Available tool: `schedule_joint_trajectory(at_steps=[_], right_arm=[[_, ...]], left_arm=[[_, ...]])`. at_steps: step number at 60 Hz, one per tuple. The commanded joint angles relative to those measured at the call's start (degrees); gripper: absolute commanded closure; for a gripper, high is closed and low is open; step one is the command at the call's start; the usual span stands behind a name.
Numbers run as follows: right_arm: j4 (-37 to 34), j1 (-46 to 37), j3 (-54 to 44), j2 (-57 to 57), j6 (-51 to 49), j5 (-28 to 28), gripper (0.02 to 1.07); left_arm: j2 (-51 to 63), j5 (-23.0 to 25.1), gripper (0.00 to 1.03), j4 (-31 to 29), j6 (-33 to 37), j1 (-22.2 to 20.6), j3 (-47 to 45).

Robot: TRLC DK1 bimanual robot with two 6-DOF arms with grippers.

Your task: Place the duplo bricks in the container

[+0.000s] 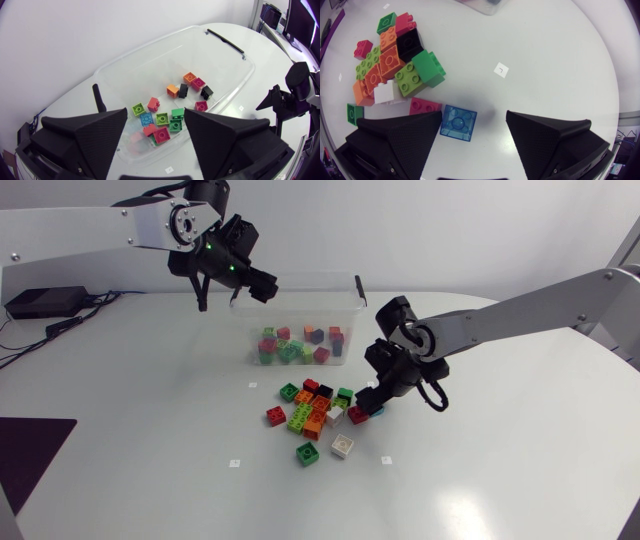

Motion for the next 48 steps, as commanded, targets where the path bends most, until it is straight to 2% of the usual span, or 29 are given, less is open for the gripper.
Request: schedule_joint_trajectory(at_steps=[1,7,11,14,20,32,40,48], right_arm=[[-0.02,0.37,0.35,2.29,1.02,0.95,0.18],[-0.11,0.46,0.44,2.82,1.02,1.04,0.25],[-0.11,0.37,0.61,3.17,1.02,0.95,0.36],[-0.11,0.37,0.70,3.43,1.02,0.95,0.48],[0.06,0.46,0.53,3.35,0.67,0.95,0.77],[-0.99,0.37,0.26,-0.70,0.85,0.87,0.78],[-2.13,-0.07,1.14,-4.12,0.85,0.60,0.78],[-3.19,-0.25,2.55,-7.38,0.85,-0.28,0.78]], left_arm=[[-1.45,0.23,0.07,0.28,-1.62,-0.49,-0.92],[-4.70,0.23,0.07,0.28,-1.44,-0.49,-3.56],[-8.75,0.23,0.07,0.19,-0.65,-0.84,-7.25],[-11.65,0.23,0.07,0.19,0.76,-1.20,-10.15],[-16.39,0.23,0.07,-0.51,4.01,-1.81,-15.68],[-22.46,2.08,0.07,-2.01,10.86,-2.69,-27.64],[-23.07,4.45,0.07,-2.27,14.99,-3.13,-33.35],[-21.31,4.71,0.07,-2.27,19.30,-4.54,-37.22]])
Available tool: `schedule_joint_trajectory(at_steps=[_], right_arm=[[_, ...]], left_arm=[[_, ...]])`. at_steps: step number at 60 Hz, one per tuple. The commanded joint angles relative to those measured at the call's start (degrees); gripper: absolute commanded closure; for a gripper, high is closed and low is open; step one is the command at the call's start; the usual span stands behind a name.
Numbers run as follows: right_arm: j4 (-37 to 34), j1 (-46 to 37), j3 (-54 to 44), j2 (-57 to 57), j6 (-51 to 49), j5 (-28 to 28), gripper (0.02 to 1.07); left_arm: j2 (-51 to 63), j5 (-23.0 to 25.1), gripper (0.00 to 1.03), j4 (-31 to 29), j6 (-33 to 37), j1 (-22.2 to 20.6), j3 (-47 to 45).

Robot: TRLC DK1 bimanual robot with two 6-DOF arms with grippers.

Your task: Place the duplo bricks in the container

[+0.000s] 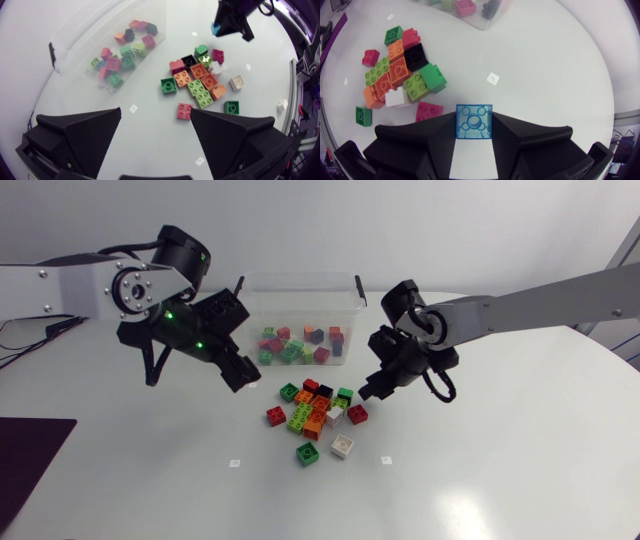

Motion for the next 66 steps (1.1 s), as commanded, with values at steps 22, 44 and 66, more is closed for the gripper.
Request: schedule_joint_trajectory(at_steps=[22,44,66], right_arm=[[-1.11,0.76,7.03,-7.84,3.31,-3.04,0.78],[-1.02,2.70,17.76,-5.20,5.68,-3.75,0.78],[-0.59,3.93,29.36,3.85,8.14,-4.10,0.78]], left_arm=[[13.31,1.72,0.07,1.01,7.28,-3.63,-2.25],[21.48,4.27,0.08,4.00,8.51,-3.81,1.71],[23.33,8.05,0.68,5.06,8.68,-3.81,2.15]])
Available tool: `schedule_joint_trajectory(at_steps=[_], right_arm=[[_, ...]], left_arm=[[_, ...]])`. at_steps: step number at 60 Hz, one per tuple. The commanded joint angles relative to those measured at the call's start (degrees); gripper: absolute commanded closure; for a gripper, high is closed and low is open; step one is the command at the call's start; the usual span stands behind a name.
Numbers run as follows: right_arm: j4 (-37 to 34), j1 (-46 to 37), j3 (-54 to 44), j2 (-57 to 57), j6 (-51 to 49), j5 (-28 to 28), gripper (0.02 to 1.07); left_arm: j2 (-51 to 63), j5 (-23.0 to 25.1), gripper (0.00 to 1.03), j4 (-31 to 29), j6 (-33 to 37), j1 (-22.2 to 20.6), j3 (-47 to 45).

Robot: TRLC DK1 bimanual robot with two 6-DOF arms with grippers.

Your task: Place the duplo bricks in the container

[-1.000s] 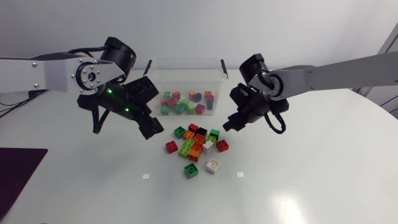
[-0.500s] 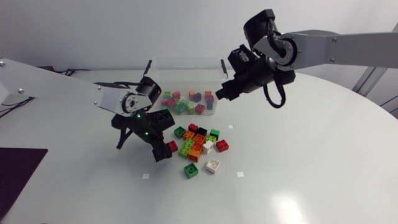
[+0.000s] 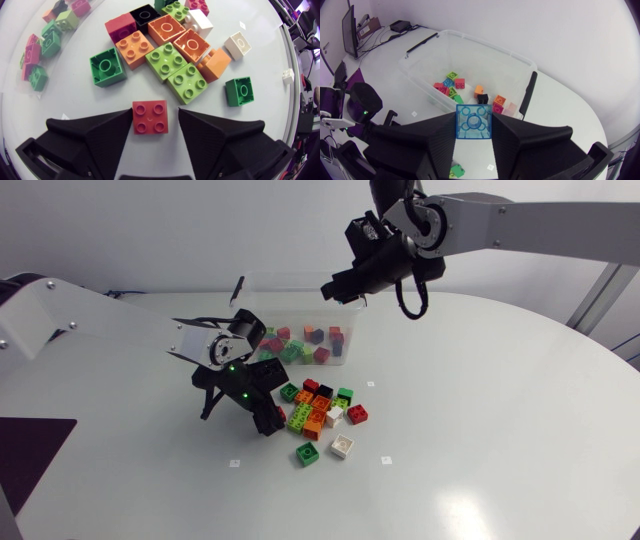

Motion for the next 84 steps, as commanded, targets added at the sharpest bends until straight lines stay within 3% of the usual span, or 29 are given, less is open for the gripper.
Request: schedule_joint_trajectory(at_steps=[1,11,31,35,43,46,58,84], right_arm=[[-0.37,0.47,3.73,3.33,1.94,-0.01,0.78],[-0.28,0.47,8.56,7.46,2.55,-0.01,0.78],[-0.28,0.03,19.37,16.86,3.26,0.43,0.76],[-0.02,0.03,21.04,18.45,3.26,0.78,0.63],[1.22,0.21,22.18,19.85,3.26,2.27,0.14],[1.22,0.21,22.36,19.94,3.26,2.45,0.08],[1.65,-0.23,18.05,14.05,3.17,2.36,0.08],[5.87,-1.20,-8.40,-6.51,0.97,1.04,0.08]], left_arm=[[1.29,0.95,0.70,0.07,1.34,-0.13,0.81],[-1.08,0.95,0.76,-1.33,2.22,0.04,-1.12],[-10.13,1.21,0.77,-3.00,3.45,2.06,-5.16],[-12.15,1.48,0.77,-3.62,3.45,2.59,-5.07],[-15.93,3.06,0.77,-3.97,2.39,4.44,-3.40],[-16.99,3.41,0.77,-3.97,1.25,4.96,-2.17],[-18.57,5.78,0.77,-3.88,-3.58,7.25,3.71],[-13.21,6.22,0.77,11.15,-19.58,9.45,15.40]])
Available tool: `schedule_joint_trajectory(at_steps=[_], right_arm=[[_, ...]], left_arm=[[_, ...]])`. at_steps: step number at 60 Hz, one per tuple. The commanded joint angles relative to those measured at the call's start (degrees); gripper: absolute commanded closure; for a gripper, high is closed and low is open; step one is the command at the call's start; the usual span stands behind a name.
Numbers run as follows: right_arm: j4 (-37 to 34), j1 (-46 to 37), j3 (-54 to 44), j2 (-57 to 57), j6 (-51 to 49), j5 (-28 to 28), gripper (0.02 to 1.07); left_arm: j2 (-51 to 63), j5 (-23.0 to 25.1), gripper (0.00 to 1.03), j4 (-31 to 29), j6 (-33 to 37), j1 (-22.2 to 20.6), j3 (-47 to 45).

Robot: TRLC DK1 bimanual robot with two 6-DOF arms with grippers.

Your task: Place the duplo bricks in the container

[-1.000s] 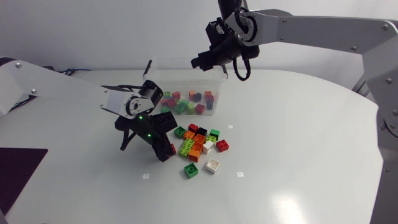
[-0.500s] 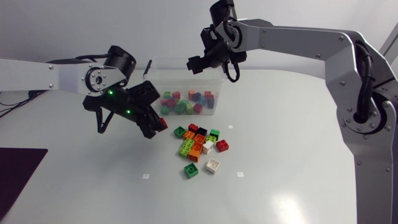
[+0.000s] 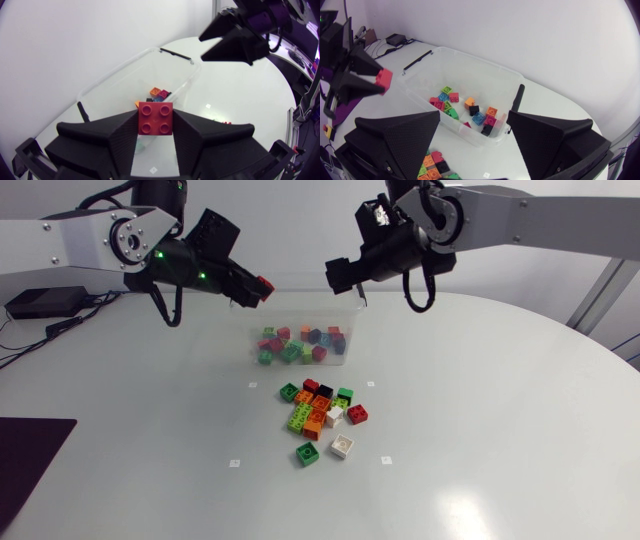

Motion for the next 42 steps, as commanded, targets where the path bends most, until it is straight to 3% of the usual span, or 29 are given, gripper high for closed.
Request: schedule_joint_trajectory(at_steps=[1,21,42], right_arm=[[0.91,-0.39,-6.49,-3.70,-0.76,-0.22,0.08],[0.03,2.25,-27.93,-16.88,-7.44,-2.16,0.08],[-12.10,10.86,-44.98,-29.89,-21.76,-4.97,0.08]], left_arm=[[2.81,0.67,0.77,2.69,-4.41,0.81,2.27],[9.23,0.49,0.76,5.86,-6.96,0.90,7.54],[15.47,-1.88,0.75,7.26,-8.28,1.34,13.70]])
